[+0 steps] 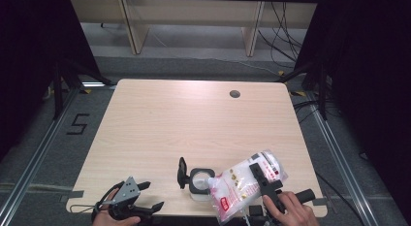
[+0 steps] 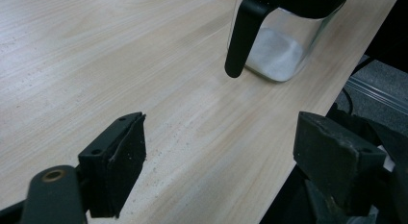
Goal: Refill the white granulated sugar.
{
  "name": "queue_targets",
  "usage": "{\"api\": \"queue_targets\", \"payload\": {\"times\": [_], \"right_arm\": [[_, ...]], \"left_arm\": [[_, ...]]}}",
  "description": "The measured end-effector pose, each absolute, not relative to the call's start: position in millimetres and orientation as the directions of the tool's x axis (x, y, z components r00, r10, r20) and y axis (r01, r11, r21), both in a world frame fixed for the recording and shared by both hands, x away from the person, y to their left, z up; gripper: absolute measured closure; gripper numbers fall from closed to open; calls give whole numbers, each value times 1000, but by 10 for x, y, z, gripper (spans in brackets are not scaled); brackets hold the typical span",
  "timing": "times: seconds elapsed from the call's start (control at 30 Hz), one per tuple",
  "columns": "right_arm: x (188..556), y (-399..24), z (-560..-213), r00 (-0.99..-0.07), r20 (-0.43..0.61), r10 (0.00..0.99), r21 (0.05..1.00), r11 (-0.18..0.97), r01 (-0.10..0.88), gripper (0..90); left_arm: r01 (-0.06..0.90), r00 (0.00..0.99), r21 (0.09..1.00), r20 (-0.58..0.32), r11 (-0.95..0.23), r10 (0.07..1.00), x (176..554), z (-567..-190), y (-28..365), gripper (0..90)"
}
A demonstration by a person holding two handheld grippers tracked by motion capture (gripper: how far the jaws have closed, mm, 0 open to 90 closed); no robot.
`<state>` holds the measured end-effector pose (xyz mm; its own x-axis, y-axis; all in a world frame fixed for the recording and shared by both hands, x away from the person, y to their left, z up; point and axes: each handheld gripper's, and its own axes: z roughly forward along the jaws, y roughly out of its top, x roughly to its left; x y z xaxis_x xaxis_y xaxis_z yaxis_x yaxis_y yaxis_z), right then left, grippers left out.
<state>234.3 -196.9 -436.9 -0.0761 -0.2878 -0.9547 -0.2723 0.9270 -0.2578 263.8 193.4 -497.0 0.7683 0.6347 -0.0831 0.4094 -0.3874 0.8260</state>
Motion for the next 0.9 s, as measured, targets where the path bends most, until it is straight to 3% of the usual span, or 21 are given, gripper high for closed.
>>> {"api": "queue_targets", "payload": {"times": [0.9], "right_arm": [[2310,-1972,-4369,-69,-959,-274,-247,932,-265,466]], "left_arm": [[401,772,830,-78,-388,631,2645,-4976,1920,182]]}}
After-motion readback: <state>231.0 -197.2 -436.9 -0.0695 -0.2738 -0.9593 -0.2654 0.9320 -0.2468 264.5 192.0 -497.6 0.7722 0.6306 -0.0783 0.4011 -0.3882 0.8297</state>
